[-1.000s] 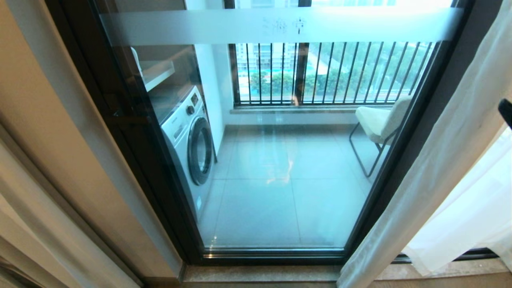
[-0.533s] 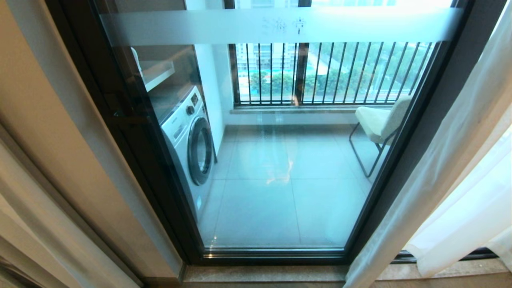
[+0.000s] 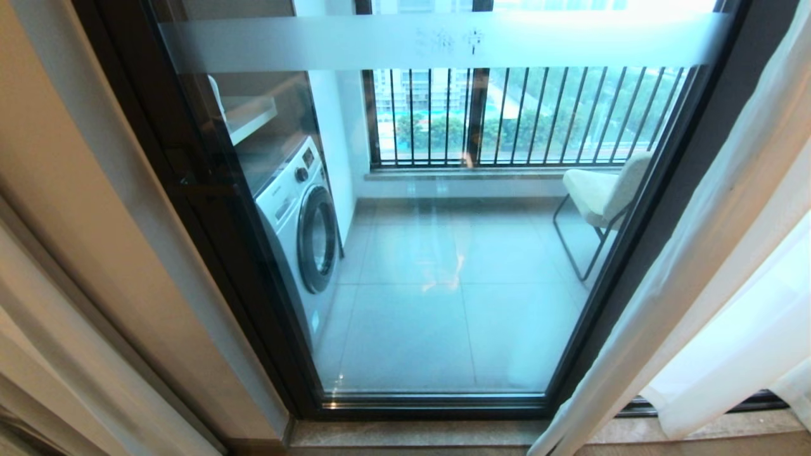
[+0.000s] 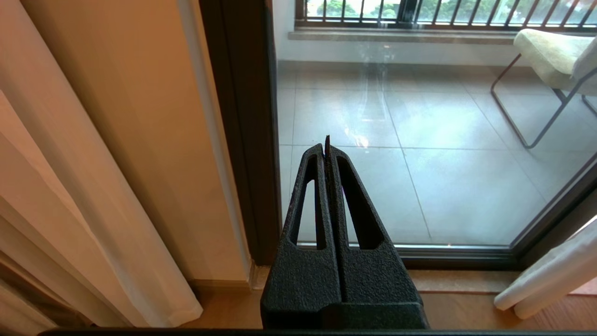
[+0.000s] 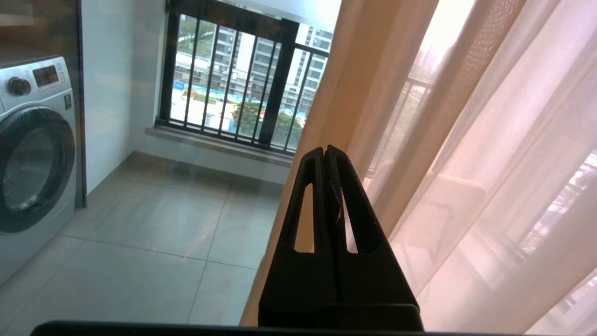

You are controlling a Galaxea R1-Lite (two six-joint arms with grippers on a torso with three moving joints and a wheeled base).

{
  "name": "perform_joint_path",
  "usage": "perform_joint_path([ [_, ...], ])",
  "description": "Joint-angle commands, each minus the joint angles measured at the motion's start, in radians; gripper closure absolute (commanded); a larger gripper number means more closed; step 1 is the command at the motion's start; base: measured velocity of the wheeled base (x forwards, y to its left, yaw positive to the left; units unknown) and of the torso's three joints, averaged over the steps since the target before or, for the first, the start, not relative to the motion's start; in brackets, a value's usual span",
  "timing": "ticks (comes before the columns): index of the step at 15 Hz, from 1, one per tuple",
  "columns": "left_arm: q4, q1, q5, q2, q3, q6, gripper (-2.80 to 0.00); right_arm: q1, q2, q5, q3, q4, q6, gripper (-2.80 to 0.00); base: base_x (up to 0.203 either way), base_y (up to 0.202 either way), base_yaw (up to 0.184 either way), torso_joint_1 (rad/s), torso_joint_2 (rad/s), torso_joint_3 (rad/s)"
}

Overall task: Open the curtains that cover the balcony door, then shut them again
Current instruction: Close the inner curtains on both sides

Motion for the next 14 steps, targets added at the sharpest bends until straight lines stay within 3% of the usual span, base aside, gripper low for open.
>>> perform_joint_path([
  [1, 0.000, 0.000, 0.000, 0.000, 0.000, -0.001, 0.00, -0.026, -0.088, 0.003, 0.078, -0.010, -0.001, 0.00, 0.000, 0.000, 0.000, 0.000, 0.00, 0.000],
  [7, 0.000, 0.000, 0.000, 0.000, 0.000, -0.001, 0.00, -0.129, -0.233, 0.203, 0.219, 0.038, 0.060, 0.00, 0.000, 0.000, 0.000, 0.000, 0.00, 0.000],
  [12, 0.000, 0.000, 0.000, 0.000, 0.000, -0.001, 0.00, -0.194, -0.423, 0.212, 0.219, 0.463, 0.094, 0.00, 0.000, 0.000, 0.000, 0.000, 0.00, 0.000],
  [14, 0.000, 0.000, 0.000, 0.000, 0.000, -0.001, 0.00, -0.197, -0.520, 0.212, 0.219, 0.544, 0.106, 0.00, 0.000, 0.000, 0.000, 0.000, 0.00, 0.000],
])
